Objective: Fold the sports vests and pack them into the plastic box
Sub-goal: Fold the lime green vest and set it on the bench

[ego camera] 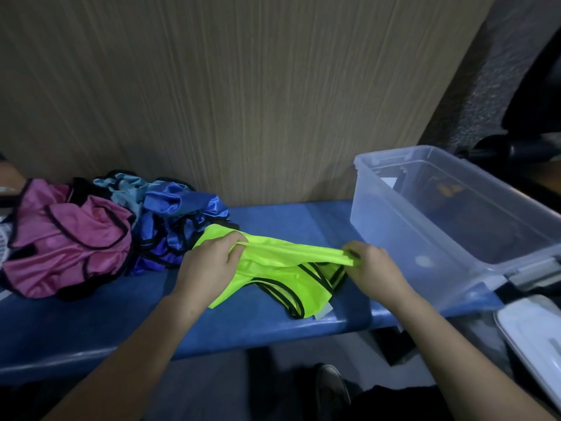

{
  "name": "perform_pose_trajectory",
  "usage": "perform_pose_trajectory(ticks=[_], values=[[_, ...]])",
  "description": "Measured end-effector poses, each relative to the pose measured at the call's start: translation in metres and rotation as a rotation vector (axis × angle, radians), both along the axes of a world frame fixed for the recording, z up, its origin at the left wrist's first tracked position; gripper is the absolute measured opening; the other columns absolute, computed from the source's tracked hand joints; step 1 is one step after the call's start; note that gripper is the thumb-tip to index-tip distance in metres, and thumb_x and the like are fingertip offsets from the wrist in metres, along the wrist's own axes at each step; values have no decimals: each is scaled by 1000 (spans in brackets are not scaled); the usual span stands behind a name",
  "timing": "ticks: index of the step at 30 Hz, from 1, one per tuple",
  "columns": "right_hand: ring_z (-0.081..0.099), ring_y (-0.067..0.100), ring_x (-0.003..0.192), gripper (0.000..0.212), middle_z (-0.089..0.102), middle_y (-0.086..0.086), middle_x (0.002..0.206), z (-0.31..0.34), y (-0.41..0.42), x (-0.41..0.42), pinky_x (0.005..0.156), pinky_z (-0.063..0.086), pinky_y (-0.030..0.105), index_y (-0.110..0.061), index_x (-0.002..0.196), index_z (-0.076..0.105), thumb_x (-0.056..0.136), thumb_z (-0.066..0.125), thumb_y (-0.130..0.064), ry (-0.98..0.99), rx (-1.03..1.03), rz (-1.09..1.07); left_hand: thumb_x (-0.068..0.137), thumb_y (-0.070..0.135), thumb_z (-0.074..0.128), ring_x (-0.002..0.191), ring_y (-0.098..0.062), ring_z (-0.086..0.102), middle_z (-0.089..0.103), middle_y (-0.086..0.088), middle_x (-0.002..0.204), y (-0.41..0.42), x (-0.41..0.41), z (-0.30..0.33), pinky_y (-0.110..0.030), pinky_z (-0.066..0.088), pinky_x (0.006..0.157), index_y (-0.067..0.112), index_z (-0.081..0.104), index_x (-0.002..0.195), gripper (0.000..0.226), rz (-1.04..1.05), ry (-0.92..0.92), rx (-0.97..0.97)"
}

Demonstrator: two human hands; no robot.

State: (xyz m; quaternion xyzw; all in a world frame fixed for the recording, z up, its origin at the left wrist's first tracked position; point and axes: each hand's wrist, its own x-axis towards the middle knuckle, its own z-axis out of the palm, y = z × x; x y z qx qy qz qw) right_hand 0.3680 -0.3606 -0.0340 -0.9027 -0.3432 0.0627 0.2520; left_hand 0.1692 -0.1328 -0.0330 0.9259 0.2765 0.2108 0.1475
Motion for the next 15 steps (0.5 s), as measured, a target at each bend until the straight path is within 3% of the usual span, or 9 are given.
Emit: perform_pose_trajectory(ticks=[3,5,7,9,12,15], values=[[65,17,86,23,72,-11,83,9,8,-3,77,52,37,-30,86,64,83,62,-8,217,282,-80,102,36,50,76,-19,58,59,9,68,2,-4,-3,-33,42,63,29,63,112,18,-8,3,8],[67,18,86,24,72,-10,82,11,14,-4,80,53,40,-30,83,63,79,62,-7,332,383,-89,100,33,54,92,-18,61,65,10,92,5,-7,-9,-37,50,74,25,66,111,18,-62,-34,35],[66,19,84,20,70,-8,81,11,21,-6,79,54,42,-31,83,62,76,59,-12,330,353,-41,93,43,58,109,-14,54,60,14,112,10,-9,-16,-40,47,93,27,68,111,26,-133,-31,68],[65,18,84,19,69,-7,85,12,27,-13,78,53,38,-29,87,64,79,58,-13,303,237,45,82,62,60,126,-7,41,49,21,131,13,-12,-21,-37,34,107,37,62,122,47,-178,57,3],[63,19,89,18,68,2,95,11,38,-24,78,52,35,-20,98,66,83,63,-11,299,80,142,73,65,73,140,-9,30,34,20,148,13,-16,-31,-37,22,117,43,43,142,78,-211,207,-14],[62,18,92,25,66,1,100,10,43,-28,77,51,33,-20,108,64,84,67,-15,285,44,153,70,59,76,136,-20,36,36,7,143,-5,-15,-29,-39,27,115,37,39,144,86,-240,153,150]])
